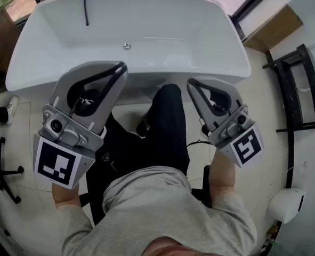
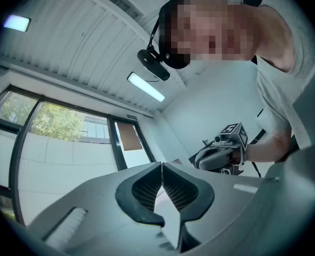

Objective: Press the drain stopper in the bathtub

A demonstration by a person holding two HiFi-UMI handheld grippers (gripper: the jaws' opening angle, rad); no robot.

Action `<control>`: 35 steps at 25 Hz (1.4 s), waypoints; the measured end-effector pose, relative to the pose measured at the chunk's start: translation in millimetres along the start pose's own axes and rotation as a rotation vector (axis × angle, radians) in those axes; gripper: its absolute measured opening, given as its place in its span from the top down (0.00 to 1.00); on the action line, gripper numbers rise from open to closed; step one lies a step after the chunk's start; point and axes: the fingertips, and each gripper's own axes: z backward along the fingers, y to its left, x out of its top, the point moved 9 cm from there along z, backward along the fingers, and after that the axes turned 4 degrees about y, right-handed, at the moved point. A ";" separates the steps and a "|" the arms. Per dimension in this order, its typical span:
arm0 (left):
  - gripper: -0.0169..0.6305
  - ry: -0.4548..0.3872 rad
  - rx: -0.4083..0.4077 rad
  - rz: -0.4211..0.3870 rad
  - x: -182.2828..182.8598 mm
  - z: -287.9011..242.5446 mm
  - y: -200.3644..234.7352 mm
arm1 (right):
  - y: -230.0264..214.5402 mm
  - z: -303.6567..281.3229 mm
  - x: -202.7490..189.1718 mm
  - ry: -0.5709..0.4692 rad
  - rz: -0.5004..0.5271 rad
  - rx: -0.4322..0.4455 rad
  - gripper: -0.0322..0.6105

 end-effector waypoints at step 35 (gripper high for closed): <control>0.96 0.367 -0.128 -0.080 -437.7 -106.0 170.3 | -151.0 -379.6 -669.3 1.038 -0.367 0.312 0.95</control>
